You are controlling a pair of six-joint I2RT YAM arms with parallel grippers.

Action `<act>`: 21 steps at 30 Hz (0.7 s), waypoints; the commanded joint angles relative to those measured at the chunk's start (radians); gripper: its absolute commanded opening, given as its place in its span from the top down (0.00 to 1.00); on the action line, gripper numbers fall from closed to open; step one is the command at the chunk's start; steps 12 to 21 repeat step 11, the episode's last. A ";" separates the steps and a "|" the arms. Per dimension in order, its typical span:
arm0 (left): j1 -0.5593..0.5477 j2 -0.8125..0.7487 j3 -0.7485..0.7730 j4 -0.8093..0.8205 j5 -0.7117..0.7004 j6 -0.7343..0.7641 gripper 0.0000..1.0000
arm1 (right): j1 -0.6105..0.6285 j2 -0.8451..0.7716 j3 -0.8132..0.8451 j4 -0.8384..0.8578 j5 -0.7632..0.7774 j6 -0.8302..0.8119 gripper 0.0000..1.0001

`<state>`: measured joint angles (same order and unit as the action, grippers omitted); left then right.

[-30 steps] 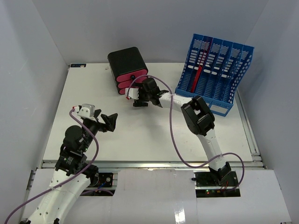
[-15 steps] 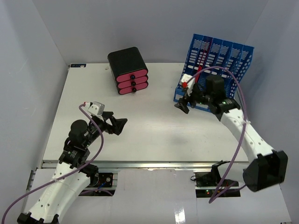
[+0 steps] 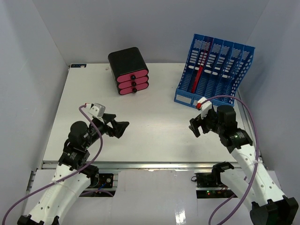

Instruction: Organize the desk

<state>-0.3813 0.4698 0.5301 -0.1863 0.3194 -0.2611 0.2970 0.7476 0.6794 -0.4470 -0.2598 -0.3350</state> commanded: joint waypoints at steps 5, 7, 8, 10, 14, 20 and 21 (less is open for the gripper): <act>0.002 0.008 -0.004 -0.017 0.009 0.002 0.02 | 0.001 -0.087 -0.048 0.045 0.136 0.109 0.10; 0.002 0.009 -0.003 -0.016 0.009 0.003 0.02 | 0.000 -0.099 -0.058 0.059 0.142 0.108 0.10; 0.002 0.009 -0.004 -0.018 0.007 0.004 0.02 | -0.001 -0.102 -0.062 0.066 0.148 0.106 0.10; 0.001 0.007 -0.002 -0.019 0.007 0.006 0.02 | -0.001 -0.114 -0.075 0.091 0.171 0.105 0.10; 0.001 0.007 -0.004 -0.019 0.007 0.005 0.02 | -0.001 -0.115 -0.081 0.103 0.175 0.099 0.10; 0.001 0.007 -0.004 -0.019 0.007 0.005 0.02 | -0.001 -0.115 -0.081 0.103 0.175 0.099 0.10; 0.001 0.007 -0.004 -0.019 0.007 0.005 0.02 | -0.001 -0.115 -0.081 0.103 0.175 0.099 0.10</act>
